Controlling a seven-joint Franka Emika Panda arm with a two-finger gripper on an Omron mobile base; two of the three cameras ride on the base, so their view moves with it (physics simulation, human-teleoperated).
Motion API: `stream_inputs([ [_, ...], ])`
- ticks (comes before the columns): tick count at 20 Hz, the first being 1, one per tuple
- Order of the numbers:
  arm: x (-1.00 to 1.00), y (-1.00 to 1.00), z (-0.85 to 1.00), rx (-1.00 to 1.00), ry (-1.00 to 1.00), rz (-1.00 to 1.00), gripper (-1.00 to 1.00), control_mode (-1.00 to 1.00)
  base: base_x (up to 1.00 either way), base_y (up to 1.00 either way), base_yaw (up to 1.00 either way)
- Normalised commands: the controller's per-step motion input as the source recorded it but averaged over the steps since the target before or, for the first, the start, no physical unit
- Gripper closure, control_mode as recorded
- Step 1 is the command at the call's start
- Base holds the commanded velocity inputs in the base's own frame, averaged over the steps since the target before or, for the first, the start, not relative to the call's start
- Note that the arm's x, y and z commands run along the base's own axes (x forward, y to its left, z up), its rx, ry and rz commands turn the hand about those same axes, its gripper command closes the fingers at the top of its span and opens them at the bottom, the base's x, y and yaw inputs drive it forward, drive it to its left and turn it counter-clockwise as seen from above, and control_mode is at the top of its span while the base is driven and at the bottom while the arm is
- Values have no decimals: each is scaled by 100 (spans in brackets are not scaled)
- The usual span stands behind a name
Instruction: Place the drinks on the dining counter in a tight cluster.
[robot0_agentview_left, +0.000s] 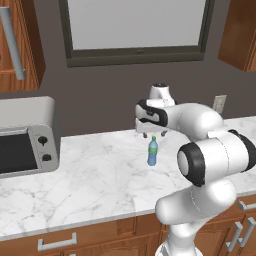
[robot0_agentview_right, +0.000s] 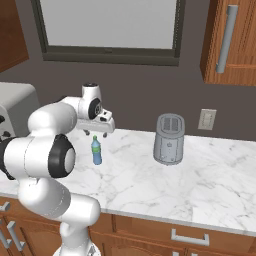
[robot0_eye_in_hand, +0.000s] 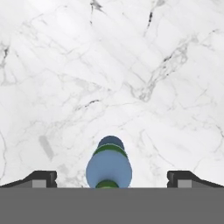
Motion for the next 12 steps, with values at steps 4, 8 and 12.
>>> stream_inputs([
  [4, -17, 2, -18, 0, 0, 0, -100, -100, 0, 0, 0],
  [8, -14, 0, -1, 0, 0, 0, -100, -100, 0, 0, 0],
  [12, -3, 0, 0, 0, 0, 0, -100, -100, 0, 0, 0],
])
